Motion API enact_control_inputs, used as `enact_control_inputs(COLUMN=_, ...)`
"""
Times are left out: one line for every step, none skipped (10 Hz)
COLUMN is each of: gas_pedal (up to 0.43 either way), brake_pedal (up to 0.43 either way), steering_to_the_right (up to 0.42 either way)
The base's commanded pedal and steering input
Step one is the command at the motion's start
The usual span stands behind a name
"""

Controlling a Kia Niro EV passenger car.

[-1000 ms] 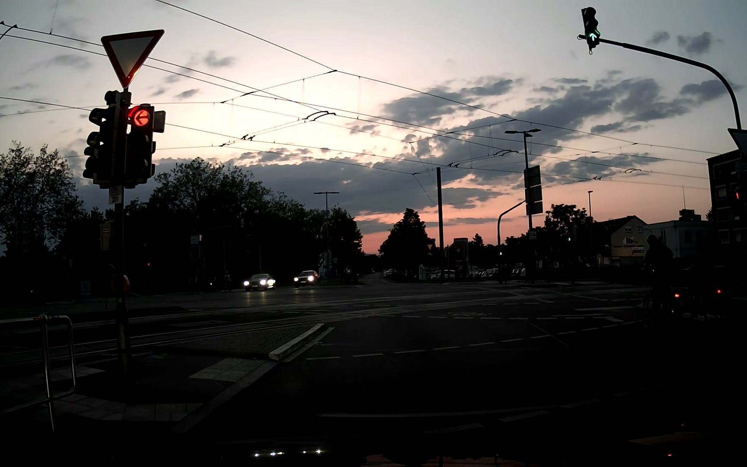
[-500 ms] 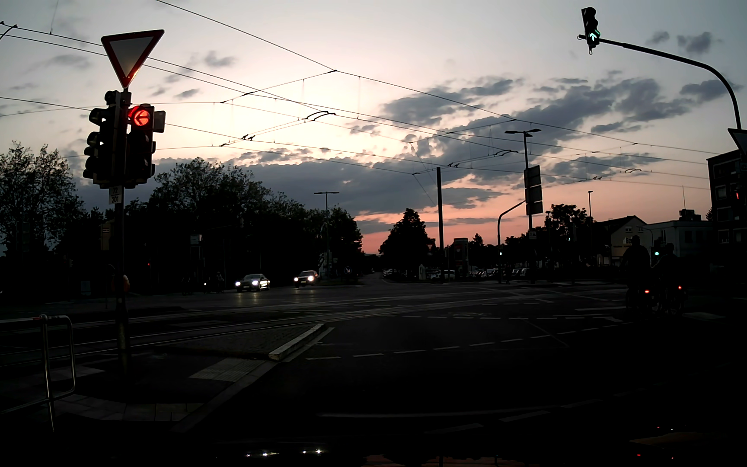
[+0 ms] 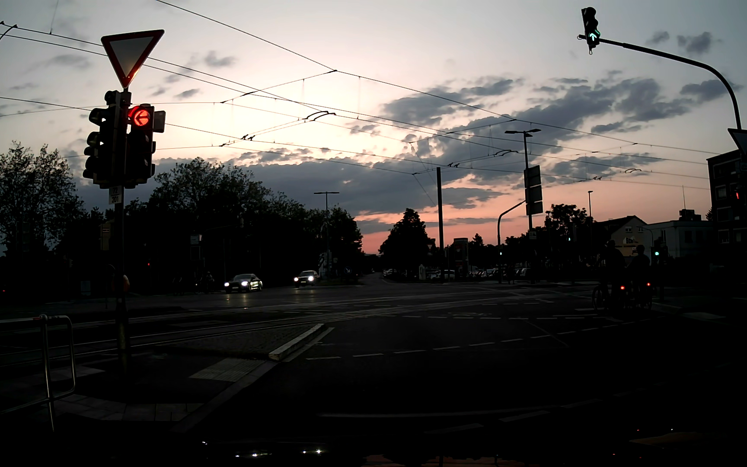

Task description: Follow the waypoints while adhering to traffic rules and regulations

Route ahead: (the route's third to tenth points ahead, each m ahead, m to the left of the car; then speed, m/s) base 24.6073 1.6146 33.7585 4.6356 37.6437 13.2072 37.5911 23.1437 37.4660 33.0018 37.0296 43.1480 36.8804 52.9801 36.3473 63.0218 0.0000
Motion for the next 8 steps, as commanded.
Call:
enact_control_inputs(gas_pedal=0.000, brake_pedal=0.244, steering_to_the_right=0.026)
enact_control_inputs(gas_pedal=0.000, brake_pedal=0.244, steering_to_the_right=0.027)
enact_control_inputs(gas_pedal=0.000, brake_pedal=0.244, steering_to_the_right=0.026)
enact_control_inputs(gas_pedal=0.000, brake_pedal=0.244, steering_to_the_right=0.026)
enact_control_inputs(gas_pedal=0.000, brake_pedal=0.244, steering_to_the_right=0.026)
enact_control_inputs(gas_pedal=0.000, brake_pedal=0.244, steering_to_the_right=0.027)
enact_control_inputs(gas_pedal=0.000, brake_pedal=0.244, steering_to_the_right=0.026)
enact_control_inputs(gas_pedal=0.000, brake_pedal=0.244, steering_to_the_right=0.026)
